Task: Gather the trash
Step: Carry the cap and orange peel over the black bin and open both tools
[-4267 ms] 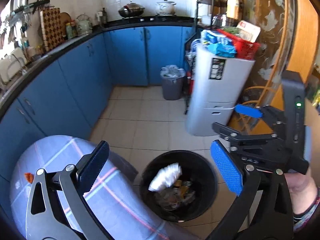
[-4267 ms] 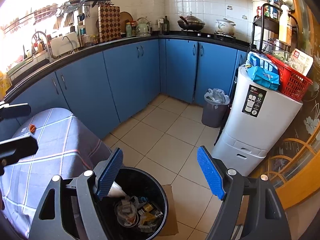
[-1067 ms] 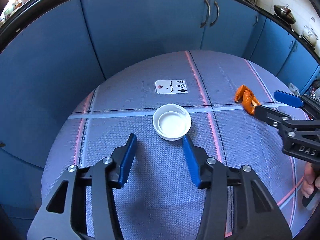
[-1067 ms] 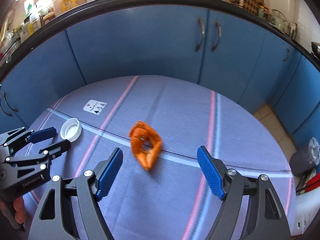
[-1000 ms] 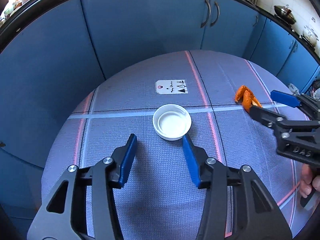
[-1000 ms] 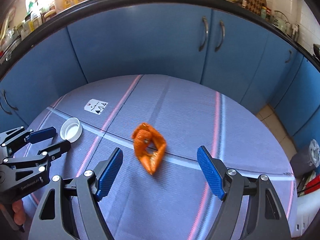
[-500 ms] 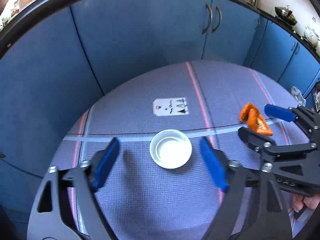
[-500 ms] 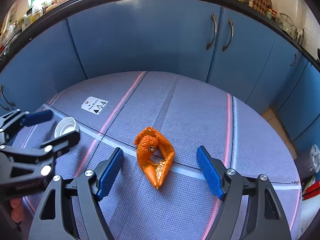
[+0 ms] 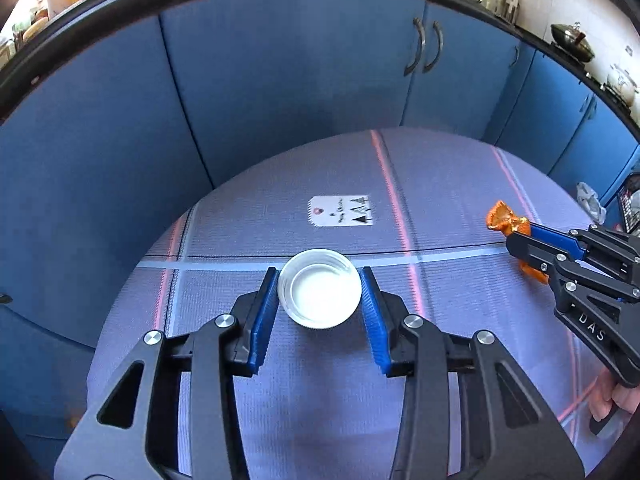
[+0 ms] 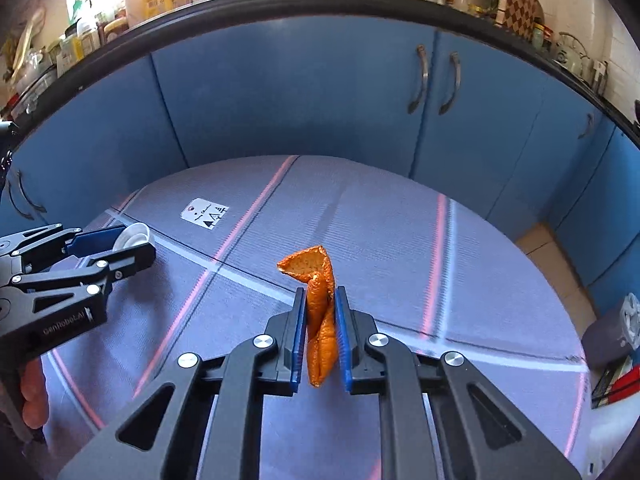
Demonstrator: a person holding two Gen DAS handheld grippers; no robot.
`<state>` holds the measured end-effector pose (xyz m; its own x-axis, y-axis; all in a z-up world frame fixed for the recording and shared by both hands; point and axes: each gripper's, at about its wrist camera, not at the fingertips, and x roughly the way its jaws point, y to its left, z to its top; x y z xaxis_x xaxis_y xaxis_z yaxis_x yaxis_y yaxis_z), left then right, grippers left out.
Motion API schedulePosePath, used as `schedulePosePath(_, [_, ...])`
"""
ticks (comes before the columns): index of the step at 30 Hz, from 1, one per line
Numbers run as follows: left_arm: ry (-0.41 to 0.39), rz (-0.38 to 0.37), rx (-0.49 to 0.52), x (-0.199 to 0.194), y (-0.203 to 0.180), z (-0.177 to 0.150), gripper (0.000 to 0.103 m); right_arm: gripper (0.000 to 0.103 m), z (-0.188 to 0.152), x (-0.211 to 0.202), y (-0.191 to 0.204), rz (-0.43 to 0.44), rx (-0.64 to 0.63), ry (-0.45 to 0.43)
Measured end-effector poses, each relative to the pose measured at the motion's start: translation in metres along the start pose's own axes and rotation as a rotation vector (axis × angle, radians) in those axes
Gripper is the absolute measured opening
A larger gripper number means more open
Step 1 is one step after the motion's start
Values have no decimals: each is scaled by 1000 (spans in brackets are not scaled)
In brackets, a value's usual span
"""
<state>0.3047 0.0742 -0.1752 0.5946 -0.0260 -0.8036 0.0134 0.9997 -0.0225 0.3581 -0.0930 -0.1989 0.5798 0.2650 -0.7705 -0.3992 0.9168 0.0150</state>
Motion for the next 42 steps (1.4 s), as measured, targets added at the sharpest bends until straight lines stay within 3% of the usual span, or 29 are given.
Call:
schedulePosePath(18, [-134, -63, 132, -93, -80, 2, 41, 14, -30, -149, -37, -99, -11, -138])
schedulePosePath(42, [-255, -124, 295, -193, -176, -30, 41, 14, -91, -276, -64, -207, 27, -267])
